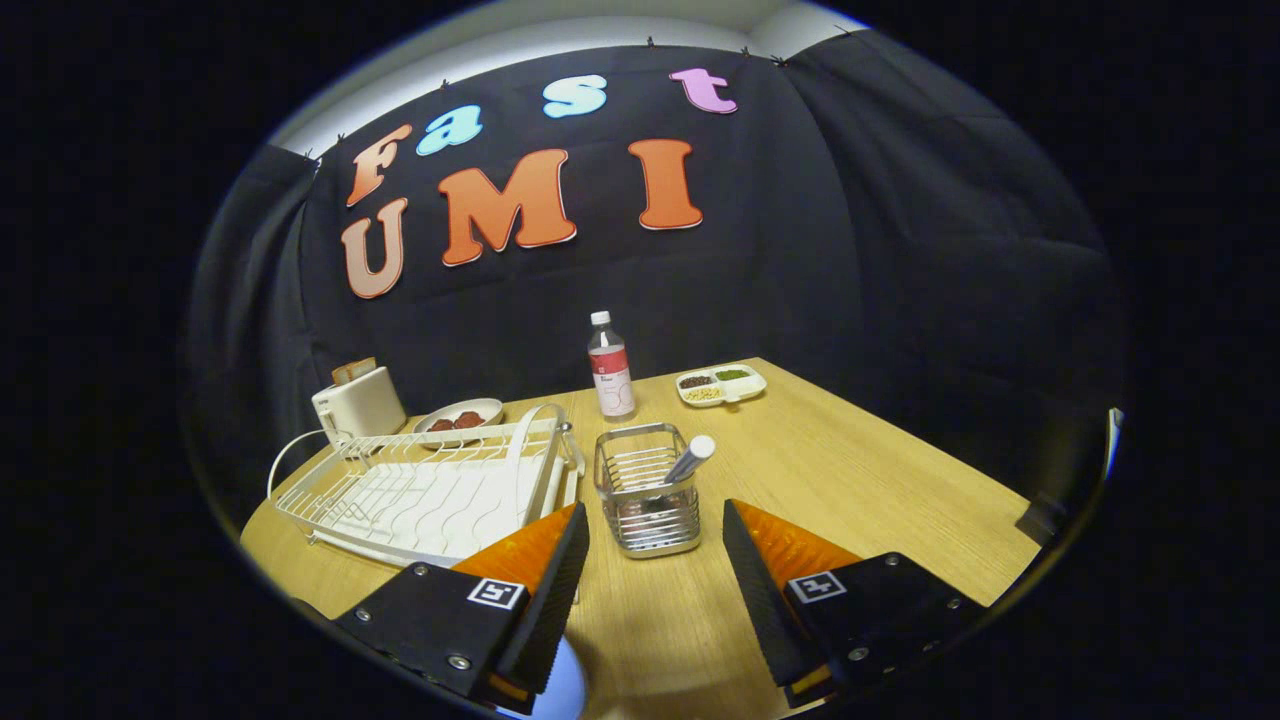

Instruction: Take the plate from the dish rack, then take the spoon from the basket and place it into the plate.

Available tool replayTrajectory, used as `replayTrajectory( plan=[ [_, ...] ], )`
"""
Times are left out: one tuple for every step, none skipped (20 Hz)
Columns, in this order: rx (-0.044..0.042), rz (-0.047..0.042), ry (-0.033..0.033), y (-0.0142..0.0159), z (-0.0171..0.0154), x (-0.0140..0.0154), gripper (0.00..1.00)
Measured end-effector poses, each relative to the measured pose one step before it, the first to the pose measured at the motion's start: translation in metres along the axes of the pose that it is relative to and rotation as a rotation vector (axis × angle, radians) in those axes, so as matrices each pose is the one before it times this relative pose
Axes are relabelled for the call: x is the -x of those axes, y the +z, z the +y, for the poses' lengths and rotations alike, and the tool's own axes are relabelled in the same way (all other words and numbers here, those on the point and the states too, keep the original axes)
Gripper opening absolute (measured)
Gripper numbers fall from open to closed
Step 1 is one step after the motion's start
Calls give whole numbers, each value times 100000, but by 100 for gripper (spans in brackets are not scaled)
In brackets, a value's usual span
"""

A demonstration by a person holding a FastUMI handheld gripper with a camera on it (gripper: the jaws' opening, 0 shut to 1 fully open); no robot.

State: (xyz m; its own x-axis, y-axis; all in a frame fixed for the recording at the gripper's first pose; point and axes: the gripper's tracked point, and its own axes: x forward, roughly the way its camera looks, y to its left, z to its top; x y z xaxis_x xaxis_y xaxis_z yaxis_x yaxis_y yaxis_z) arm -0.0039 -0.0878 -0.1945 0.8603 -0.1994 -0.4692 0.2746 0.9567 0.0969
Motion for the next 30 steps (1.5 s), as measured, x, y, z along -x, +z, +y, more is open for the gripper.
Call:
replayTrajectory(
  plan=[
    [-169, -873, -777, 454, -383, -581, 81],
    [-330, -864, -813, 379, -283, -683, 81],
    [-530, -1080, -140, 356, -119, -685, 81],
    [-416, -1448, 417, 512, 187, -420, 79],
    [-34, -704, 234, 256, 95, -657, 77],
    [676, -299, 369, -68, 156, -559, 73],
    [895, 112, -693, -76, 83, -538, 71],
    [1203, 847, -1160, -410, -71, -591, 62],
    [1859, 1577, -1609, -471, -52, -462, 55],
    [1931, 1418, -1039, -559, 116, -301, 43],
    [982, 375, -852, -109, 95, -242, 39],
    [-351, 21, 873, -38, 378, -117, 28],
    [-2375, -1373, 3436, 441, 837, 147, 22],
    [-1731, -77, 1454, 64, 472, -58, 17],
    [-711, -76, -1205, 183, -306, -157, 14],
    [-714, 801, 6, -121, -120, -108, 10],
    [-2238, 629, 872, 142, 169, 106, 9],
    [-2733, -531, 1617, 682, 412, 238, 9],
    [-1283, -581, 749, 599, 195, 218, 8],
    [-555, -1366, -113, 582, 21, 230, 8],
    [610, -1231, 336, 636, 67, 289, 8],
    [731, -1690, -31, 755, 48, 560, 8],
    [936, -1561, 104, 941, 136, 540, 8],
    [914, -1175, -200, 638, 45, 612, 8],
    [602, -1066, 172, 669, 44, 573, 8],
    [407, -740, 577, 599, 262, 774, 8],
    [172, -647, 674, 578, 199, 729, 8],
    [133, -547, 826, 475, 134, 805, 8],
    [-61, -494, 1157, 396, 288, 831, 8],
    [-361, -368, 1357, 358, 409, 731, 8]
  ],
)
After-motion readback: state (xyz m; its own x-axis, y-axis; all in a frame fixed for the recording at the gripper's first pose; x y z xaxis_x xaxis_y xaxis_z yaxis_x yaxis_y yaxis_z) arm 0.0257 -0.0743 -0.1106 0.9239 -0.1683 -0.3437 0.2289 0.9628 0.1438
